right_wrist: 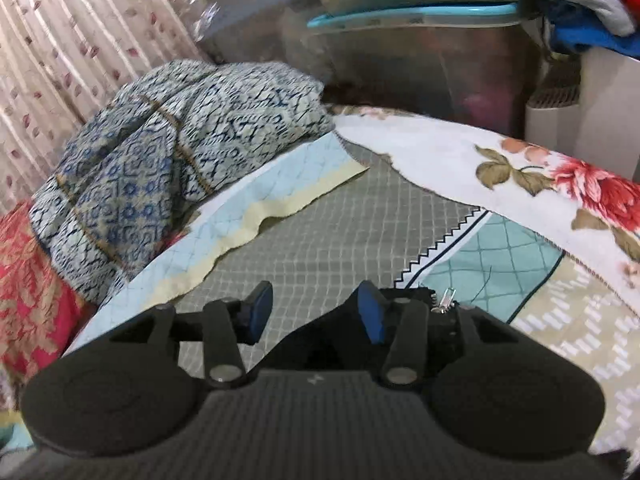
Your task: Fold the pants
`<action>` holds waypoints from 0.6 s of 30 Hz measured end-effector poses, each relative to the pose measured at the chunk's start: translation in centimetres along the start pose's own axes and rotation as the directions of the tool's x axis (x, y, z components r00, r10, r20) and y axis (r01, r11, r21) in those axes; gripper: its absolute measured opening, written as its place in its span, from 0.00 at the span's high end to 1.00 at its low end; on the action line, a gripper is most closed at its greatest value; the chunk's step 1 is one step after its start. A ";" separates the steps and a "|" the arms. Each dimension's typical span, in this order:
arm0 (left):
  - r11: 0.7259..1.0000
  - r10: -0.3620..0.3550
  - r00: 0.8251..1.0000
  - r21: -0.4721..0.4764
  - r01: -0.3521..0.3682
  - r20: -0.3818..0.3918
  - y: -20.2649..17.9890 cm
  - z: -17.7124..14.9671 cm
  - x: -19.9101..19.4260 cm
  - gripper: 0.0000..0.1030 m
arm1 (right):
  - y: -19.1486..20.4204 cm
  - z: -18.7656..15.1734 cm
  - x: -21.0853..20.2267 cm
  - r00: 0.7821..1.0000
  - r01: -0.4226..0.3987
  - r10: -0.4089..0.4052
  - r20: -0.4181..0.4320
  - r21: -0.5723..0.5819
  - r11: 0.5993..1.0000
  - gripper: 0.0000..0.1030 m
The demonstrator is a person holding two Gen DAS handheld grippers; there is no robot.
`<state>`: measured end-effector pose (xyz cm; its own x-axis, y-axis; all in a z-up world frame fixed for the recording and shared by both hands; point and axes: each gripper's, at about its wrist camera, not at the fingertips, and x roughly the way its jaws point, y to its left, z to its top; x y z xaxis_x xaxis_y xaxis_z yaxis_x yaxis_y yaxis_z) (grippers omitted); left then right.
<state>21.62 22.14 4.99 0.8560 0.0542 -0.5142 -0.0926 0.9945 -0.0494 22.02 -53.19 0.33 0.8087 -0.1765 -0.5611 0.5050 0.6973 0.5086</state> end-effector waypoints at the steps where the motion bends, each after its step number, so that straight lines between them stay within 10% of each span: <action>1: 0.997 -0.025 1.000 0.077 0.025 -0.007 -0.9 0.5 0.1 0.25 | 0.1 0.2 0.1 1.000 0.001 -0.001 -0.028 0.002 1.000 0.46; 9: 0.861 -0.195 0.966 0.443 0.251 -0.168 -7.5 0.5 4.2 0.22 | 1.5 -2.1 3.5 0.976 0.115 -0.109 -0.191 0.021 0.993 0.40; 16: 0.796 -0.089 0.981 0.580 0.174 -0.172 -9.8 -3.2 6.6 0.88 | 1.5 -2.3 7.5 0.955 0.224 -0.214 -0.205 0.025 0.974 0.39; 18: 0.793 -0.068 0.989 0.595 0.133 -0.129 -9.9 -3.5 5.9 0.95 | 2.4 -2.4 8.1 0.947 0.262 -0.260 -0.186 -0.018 0.965 0.60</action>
<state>25.80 12.27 -0.56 0.7872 -0.0261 -0.6161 0.3428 0.8490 0.4021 29.07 -51.30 -4.57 0.5786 -0.2196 -0.7855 0.6934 0.6395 0.3320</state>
